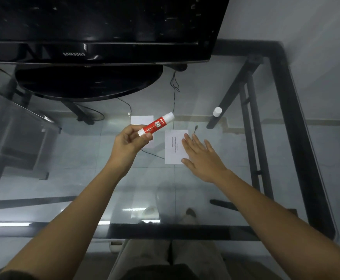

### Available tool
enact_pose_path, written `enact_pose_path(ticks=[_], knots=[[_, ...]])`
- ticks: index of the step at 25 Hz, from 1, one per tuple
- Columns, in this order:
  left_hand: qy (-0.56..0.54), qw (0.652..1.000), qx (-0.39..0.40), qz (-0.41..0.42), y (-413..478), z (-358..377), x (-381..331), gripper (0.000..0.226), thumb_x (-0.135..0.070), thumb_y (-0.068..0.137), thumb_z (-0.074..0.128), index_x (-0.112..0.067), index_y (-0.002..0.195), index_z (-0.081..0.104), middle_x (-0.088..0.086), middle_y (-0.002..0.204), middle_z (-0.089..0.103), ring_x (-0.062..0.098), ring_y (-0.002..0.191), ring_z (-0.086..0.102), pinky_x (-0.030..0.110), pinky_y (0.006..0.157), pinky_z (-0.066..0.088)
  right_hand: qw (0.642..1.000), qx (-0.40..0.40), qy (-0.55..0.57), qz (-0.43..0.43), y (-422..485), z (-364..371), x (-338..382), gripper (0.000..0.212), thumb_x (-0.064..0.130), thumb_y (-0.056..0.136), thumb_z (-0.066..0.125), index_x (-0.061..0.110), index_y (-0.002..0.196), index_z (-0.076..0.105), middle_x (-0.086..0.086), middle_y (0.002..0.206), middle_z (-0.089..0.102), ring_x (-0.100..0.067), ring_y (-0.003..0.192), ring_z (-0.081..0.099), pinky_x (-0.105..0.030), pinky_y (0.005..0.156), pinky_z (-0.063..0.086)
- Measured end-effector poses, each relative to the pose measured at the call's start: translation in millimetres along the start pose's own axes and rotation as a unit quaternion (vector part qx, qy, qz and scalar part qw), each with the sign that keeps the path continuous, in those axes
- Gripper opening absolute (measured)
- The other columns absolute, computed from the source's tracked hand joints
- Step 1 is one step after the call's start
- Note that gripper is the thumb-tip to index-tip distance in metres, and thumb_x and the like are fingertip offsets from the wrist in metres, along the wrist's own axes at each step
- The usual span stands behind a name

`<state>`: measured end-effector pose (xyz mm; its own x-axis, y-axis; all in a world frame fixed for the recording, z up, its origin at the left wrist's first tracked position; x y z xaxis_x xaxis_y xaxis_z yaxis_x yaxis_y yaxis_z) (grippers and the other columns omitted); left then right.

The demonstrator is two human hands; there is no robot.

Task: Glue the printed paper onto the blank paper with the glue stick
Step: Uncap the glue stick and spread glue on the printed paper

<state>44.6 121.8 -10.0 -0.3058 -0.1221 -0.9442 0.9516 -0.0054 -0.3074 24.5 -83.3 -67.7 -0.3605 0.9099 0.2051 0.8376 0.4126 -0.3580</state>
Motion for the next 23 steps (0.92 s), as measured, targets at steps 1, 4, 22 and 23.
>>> enact_pose_path(ticks=[1, 4, 22, 23], knots=[[-0.018, 1.0, 0.01, -0.007, 1, 1, 5, 0.026, -0.03, 0.071, 0.077, -0.027, 0.095, 0.068, 0.0, 0.098, 0.069, 0.023, 0.098, 0.064, 0.032, 0.087, 0.051, 1.0, -0.009, 0.022, 0.004, -2, -1, -2, 0.065, 0.046, 0.097, 0.027, 0.017, 0.147, -0.002, 0.0, 0.158, -0.007, -0.018, 0.144, -0.01, -0.04, 0.113, -0.006], [-0.137, 0.989, 0.028, -0.04, 4, 5, 16, 0.016, -0.02, 0.083, 0.065, -0.022, 0.099, 0.068, -0.004, 0.096, 0.071, 0.011, 0.087, 0.066, 0.021, 0.08, 0.052, 0.995, -0.058, 0.087, 0.0, -3, -13, -6, 0.066, 0.046, 0.092, 0.042, 0.017, 0.146, 0.017, -0.001, 0.158, 0.011, -0.018, 0.144, 0.004, -0.041, 0.115, 0.002], [0.334, 0.93, 0.142, 0.061, 11, 38, 11, 0.022, -0.024, 0.076, 0.074, -0.022, 0.094, 0.062, -0.015, 0.091, 0.064, -0.006, 0.083, 0.06, 0.006, 0.064, 0.047, 0.992, -0.114, 0.046, 0.03, -4, -3, -16, 0.075, 0.059, 0.085, 0.034, 0.02, 0.147, 0.015, 0.005, 0.157, 0.012, -0.01, 0.144, 0.006, -0.036, 0.113, -0.009], [0.37, 0.912, 0.156, 0.084, 11, 40, 7, 0.023, -0.026, 0.075, 0.075, -0.022, 0.095, 0.063, -0.014, 0.092, 0.064, -0.006, 0.083, 0.061, 0.005, 0.065, 0.047, 0.992, -0.111, 0.046, 0.032, -4, -2, -17, 0.075, 0.059, 0.085, 0.034, 0.02, 0.147, 0.015, 0.005, 0.157, 0.012, -0.01, 0.144, 0.006, -0.036, 0.113, -0.009]])
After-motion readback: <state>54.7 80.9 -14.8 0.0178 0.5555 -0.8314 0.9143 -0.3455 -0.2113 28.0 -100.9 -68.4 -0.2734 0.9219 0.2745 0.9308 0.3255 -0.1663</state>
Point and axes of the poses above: each hand's wrist, its own y-axis towards the middle knuckle, its own z-axis out of the palm, x = y × z, the point moved 8 cm from there along y, towards the middle knuckle
